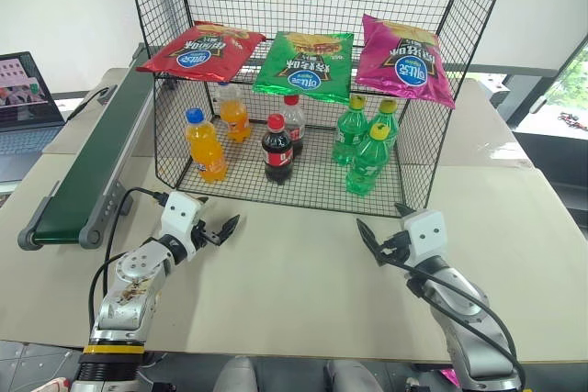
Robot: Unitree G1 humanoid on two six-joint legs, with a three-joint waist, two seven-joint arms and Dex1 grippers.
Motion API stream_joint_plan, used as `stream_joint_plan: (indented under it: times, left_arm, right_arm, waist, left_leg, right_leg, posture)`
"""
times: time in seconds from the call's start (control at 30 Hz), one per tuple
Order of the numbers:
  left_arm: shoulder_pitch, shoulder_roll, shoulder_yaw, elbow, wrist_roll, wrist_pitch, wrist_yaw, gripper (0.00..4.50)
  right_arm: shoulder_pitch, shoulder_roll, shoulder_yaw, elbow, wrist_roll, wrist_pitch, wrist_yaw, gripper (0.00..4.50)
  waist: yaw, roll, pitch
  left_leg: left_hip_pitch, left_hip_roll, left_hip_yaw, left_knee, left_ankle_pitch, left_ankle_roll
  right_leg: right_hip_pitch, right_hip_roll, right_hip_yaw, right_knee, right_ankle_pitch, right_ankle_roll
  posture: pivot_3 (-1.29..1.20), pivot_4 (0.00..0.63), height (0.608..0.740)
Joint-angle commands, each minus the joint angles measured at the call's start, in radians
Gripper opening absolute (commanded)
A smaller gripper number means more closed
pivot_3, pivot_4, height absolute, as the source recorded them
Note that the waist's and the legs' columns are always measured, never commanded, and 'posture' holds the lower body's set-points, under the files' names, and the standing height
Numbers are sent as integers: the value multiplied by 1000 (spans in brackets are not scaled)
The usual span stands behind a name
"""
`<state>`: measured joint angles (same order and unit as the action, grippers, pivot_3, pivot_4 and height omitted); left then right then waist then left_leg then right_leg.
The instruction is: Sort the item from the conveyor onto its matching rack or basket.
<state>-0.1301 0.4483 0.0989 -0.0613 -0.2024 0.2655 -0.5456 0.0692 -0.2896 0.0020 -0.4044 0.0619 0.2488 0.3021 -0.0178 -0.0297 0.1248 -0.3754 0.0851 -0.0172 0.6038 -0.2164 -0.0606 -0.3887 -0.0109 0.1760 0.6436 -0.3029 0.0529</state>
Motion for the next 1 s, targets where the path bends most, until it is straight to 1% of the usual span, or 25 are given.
stream_joint_plan:
  times: [0.03, 0.13, 0.27, 0.43, 0.7, 1.0]
  left_arm:
    - [-3, 17, 11, -28, -14, 12, -13, 4492]
    - [11, 15, 6, -45, -20, -13, -32, 4492]
    - [32, 27, 22, -97, -74, -1, -84, 4492]
    - [34, 34, 43, -129, -123, 22, -97, 4492]
    - [35, 31, 34, -158, -130, 32, -94, 4492]
    - [14, 33, 30, -146, -125, 26, -99, 4492]
  right_arm:
    - [-7, -12, -14, -57, 17, -6, 11, 4500]
    - [11, -21, -11, -81, 21, -14, 29, 4500]
    - [32, -25, -8, -120, 35, -16, 51, 4500]
    - [31, -27, -12, -154, 44, -7, 66, 4500]
    - [3, -43, -15, -163, 55, 1, 73, 4500]
    - [-26, -40, -9, -165, 56, 6, 70, 4500]
  waist:
    - [0, 0, 0]
    - [0, 0, 0]
    - [0, 0, 0]
    - [-1, 0, 0]
    - [-1, 0, 0]
    - [0, 0, 0]
  left_leg:
    - [0, 0, 0, 0, 0, 0]
    - [0, 0, 0, 0, 0, 0]
    - [0, 0, 0, 0, 0, 0]
    - [0, 0, 0, 1, 0, 0]
    - [-1, 0, -1, 1, 0, 0]
    - [-1, 0, -1, 1, 0, 0]
  right_leg:
    - [0, 0, 0, 0, 0, 0]
    - [0, 0, 0, 0, 0, 0]
    - [0, 0, 0, 0, 0, 0]
    - [0, 0, 0, 0, 0, 0]
    - [0, 0, 0, 0, 0, 0]
    - [0, 0, 0, 0, 0, 0]
  posture:
    - [0, 150, 740]
    - [0, 150, 740]
    - [0, 150, 740]
    - [0, 150, 740]
    - [0, 150, 740]
    - [0, 150, 740]
